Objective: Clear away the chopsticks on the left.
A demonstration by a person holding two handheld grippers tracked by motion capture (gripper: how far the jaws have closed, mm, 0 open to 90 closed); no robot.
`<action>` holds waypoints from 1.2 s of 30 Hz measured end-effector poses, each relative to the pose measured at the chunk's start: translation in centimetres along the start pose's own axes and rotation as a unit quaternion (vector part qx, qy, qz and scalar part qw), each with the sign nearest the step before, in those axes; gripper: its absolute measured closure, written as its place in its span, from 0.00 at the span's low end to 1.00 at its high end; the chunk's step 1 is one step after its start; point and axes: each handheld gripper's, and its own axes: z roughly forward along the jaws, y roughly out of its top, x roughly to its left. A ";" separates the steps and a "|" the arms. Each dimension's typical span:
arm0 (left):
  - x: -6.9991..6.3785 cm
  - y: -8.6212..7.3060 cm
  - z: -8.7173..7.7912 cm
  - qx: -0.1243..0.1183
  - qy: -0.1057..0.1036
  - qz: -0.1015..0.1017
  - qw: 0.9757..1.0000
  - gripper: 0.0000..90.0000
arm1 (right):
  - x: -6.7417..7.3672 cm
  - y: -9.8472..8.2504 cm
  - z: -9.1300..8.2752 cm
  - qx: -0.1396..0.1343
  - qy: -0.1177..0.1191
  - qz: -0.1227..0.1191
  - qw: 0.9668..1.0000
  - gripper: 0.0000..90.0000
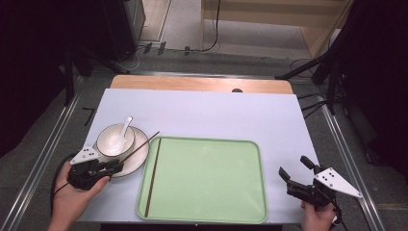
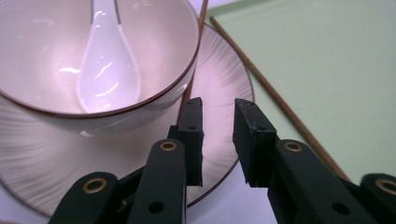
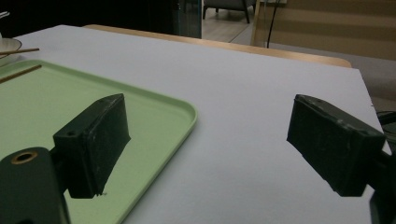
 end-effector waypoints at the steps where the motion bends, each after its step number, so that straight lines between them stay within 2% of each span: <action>1: 0.2 -0.1 -0.1 0.000 0.003 0.001 1.000 0.82 | 0.0 0.0 0.0 0.000 0.000 0.000 1.000 0.14; 8: 0.9 -0.4 0.8 0.021 0.026 -0.011 0.999 0.79 | 0.0 0.0 0.1 0.001 0.002 -0.001 1.000 0.14; 10: 0.8 -0.5 1.3 0.034 0.044 -0.001 0.998 0.81 | 0.1 0.0 0.1 0.002 0.002 -0.001 1.000 0.14; 14: 0.5 -0.6 2.1 0.050 0.038 0.009 0.998 0.85 | 0.0 0.0 0.1 0.003 0.003 -0.002 1.000 0.14; 17: 0.3 -0.5 2.2 0.056 0.023 0.016 0.998 0.94 | 0.0 0.0 0.2 0.003 0.004 -0.002 1.000 0.14; 18: 0.1 -0.4 2.2 0.060 0.024 0.020 0.998 0.95 | 0.0 0.0 0.2 0.003 0.004 -0.002 1.000 0.14; 21: -0.6 -0.2 2.2 0.054 0.018 0.028 0.998 0.95 | 0.0 0.0 0.2 0.003 0.003 -0.002 1.000 0.14; 25: -2.1 0.4 2.0 0.043 0.008 0.039 0.998 0.95 | 0.0 0.0 0.1 0.003 0.003 -0.002 1.000 0.14; 29: -4.3 1.0 2.5 0.035 -0.013 0.040 0.998 0.95 | 0.1 0.0 0.1 0.003 0.003 -0.002 1.000 0.14; 30: -5.6 1.1 3.0 0.032 -0.030 0.036 0.998 0.95 | 0.1 0.0 0.1 0.003 0.002 -0.002 1.000 0.14; 31: -5.6 1.1 3.0 0.032 -0.030 0.036 0.998 0.95 | 0.1 0.0 0.1 0.004 0.002 -0.003 1.000 0.14; 32: -6.2 1.2 3.4 0.030 -0.040 0.033 0.998 0.95 | 0.1 0.0 0.1 0.004 0.002 -0.003 1.000 0.14; 34: -7.5 1.2 4.3 0.028 -0.072 0.020 0.997 0.95 | 0.0 0.0 0.1 0.003 0.003 -0.003 1.000 0.14; 36: -9.0 1.0 5.3 0.038 -0.083 0.021 0.996 0.95 | 0.0 -0.1 0.1 0.004 0.003 -0.001 1.000 0.14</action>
